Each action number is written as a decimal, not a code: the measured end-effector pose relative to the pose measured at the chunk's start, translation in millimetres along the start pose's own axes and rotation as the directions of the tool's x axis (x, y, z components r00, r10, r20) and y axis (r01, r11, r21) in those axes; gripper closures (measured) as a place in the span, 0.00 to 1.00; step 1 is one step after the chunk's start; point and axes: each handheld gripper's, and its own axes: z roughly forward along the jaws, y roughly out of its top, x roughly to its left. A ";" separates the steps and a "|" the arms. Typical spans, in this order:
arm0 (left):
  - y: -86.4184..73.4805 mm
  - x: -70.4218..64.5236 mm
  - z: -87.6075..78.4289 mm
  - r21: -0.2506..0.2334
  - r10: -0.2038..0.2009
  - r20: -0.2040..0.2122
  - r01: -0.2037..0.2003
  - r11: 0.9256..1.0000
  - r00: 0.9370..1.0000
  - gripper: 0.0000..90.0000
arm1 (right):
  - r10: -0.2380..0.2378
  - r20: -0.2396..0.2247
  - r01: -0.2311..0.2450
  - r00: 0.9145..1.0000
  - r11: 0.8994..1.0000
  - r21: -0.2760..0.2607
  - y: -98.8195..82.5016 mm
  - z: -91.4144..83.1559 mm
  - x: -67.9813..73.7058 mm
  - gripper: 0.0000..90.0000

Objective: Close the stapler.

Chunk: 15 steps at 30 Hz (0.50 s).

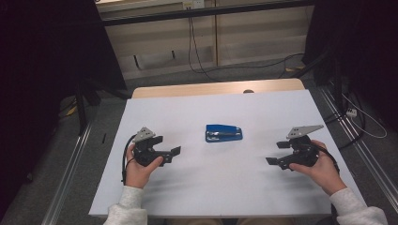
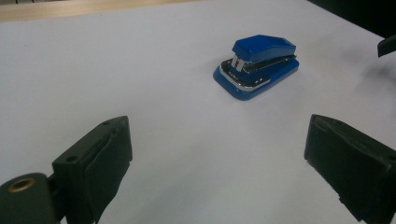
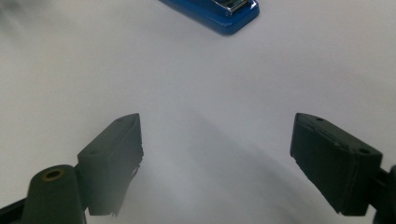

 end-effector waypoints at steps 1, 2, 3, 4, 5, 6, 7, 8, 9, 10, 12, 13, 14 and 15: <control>-0.6 -0.1 -1.1 -0.001 0.000 -0.002 0.000 1.000 1.000 0.09 | 0.002 0.001 -0.002 1.000 1.000 0.000 -0.5 -0.2 0.0 0.18; -1.3 0.1 -2.2 0.001 0.003 -0.005 -0.003 1.000 1.000 0.09 | 0.002 0.001 -0.002 1.000 1.000 0.001 -0.7 -0.6 0.1 0.18; -2.1 0.1 -2.9 -0.003 -0.001 -0.002 0.001 1.000 1.000 0.09 | 0.002 -0.001 -0.002 1.000 1.000 0.000 -1.0 -1.1 0.1 0.18; -2.8 0.3 -4.1 0.002 0.002 -0.002 -0.002 1.000 1.000 0.09 | 0.003 0.000 -0.003 1.000 1.000 -0.001 -1.2 -1.7 0.3 0.18; -3.3 0.2 -5.4 0.002 0.003 -0.003 -0.003 1.000 1.000 0.09 | 0.003 0.002 -0.003 1.000 1.000 -0.001 -1.3 -2.1 0.7 0.18; -3.8 0.4 -6.9 0.000 0.004 -0.006 -0.004 1.000 1.000 0.09 | 0.001 0.000 -0.001 1.000 1.000 -0.004 -1.7 -2.4 1.1 0.18; -4.4 0.5 -8.2 0.001 0.006 -0.004 -0.006 1.000 1.000 0.09 | 0.002 -0.004 -0.002 1.000 1.000 -0.002 -2.1 -2.8 1.5 0.18; -5.2 0.4 -9.6 -0.001 0.004 -0.004 -0.004 1.000 1.000 0.09 | 0.002 -0.003 -0.002 1.000 1.000 0.001 -2.5 -3.1 2.0 0.18; -5.9 0.6 -11.1 -0.006 0.003 -0.006 -0.003 1.000 1.000 0.09 | 0.000 -0.002 0.000 1.000 1.000 0.003 -2.8 -3.7 2.4 0.18; -6.8 0.8 -12.4 -0.007 0.000 -0.007 -0.001 1.000 1.000 0.09 | -0.002 -0.004 0.002 1.000 1.000 0.000 -3.1 -4.0 2.6 0.18; -8.8 1.6 -15.0 -0.005 -0.004 -0.007 0.004 1.000 1.000 0.09 | -0.002 0.000 0.002 1.000 1.000 -0.004 -3.5 -4.9 3.0 0.18; -9.9 2.1 -16.2 -0.003 -0.002 -0.005 0.002 1.000 1.000 0.09 | -0.002 -0.003 0.002 1.000 1.000 -0.005 -3.9 -5.4 3.1 0.18; -10.8 2.1 -17.1 0.001 -0.002 -0.007 0.002 1.000 1.000 0.09 | 0.001 -0.006 -0.001 1.000 1.000 -0.003 -4.3 -5.7 3.4 0.18; -11.8 2.3 -18.2 -0.001 -0.003 -0.008 0.003 1.000 1.000 0.09 | 0.001 -0.004 -0.001 1.000 1.000 0.000 -4.7 -5.9 3.5 0.18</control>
